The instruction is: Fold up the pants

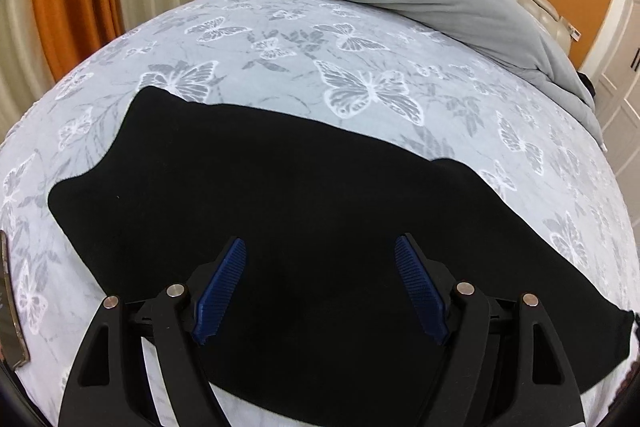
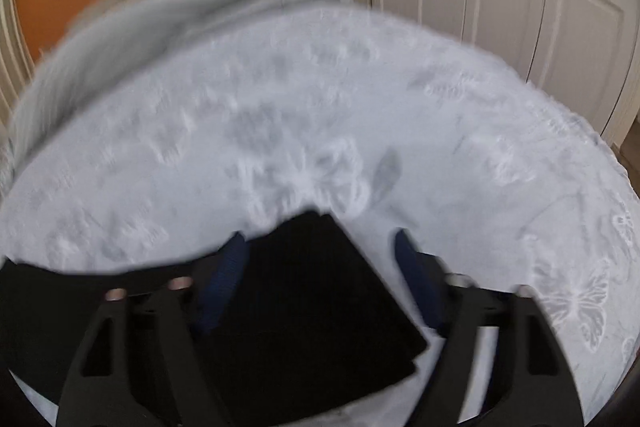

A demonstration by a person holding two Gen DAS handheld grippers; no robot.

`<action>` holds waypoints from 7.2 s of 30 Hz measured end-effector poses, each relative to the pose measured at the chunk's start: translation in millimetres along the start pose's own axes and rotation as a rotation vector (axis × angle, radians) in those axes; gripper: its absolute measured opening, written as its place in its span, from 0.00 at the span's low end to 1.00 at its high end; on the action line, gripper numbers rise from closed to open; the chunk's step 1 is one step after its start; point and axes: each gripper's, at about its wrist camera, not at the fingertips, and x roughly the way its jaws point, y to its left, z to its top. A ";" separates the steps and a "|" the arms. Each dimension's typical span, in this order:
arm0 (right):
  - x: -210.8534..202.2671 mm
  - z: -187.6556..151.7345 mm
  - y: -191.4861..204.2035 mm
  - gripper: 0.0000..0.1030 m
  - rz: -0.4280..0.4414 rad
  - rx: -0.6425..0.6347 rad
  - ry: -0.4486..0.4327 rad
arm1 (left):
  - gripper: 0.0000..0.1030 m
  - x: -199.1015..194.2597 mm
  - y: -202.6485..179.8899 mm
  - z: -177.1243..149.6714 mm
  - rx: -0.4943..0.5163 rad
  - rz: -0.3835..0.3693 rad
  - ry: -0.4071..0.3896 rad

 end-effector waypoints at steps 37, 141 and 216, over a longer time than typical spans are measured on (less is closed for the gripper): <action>-28.6 -40.8 -35.8 0.10 0.423 0.441 0.010 | 0.82 -22.2 -34.7 -38.8 0.128 -0.160 0.065; -191.1 -104.9 340.2 0.85 0.630 -0.426 -0.169 | 0.17 -68.3 106.5 42.2 -0.379 -0.369 -0.152; -111.7 -35.5 274.2 0.04 0.599 -0.217 -0.047 | 0.84 -54.8 -78.6 -44.6 0.195 -0.370 0.008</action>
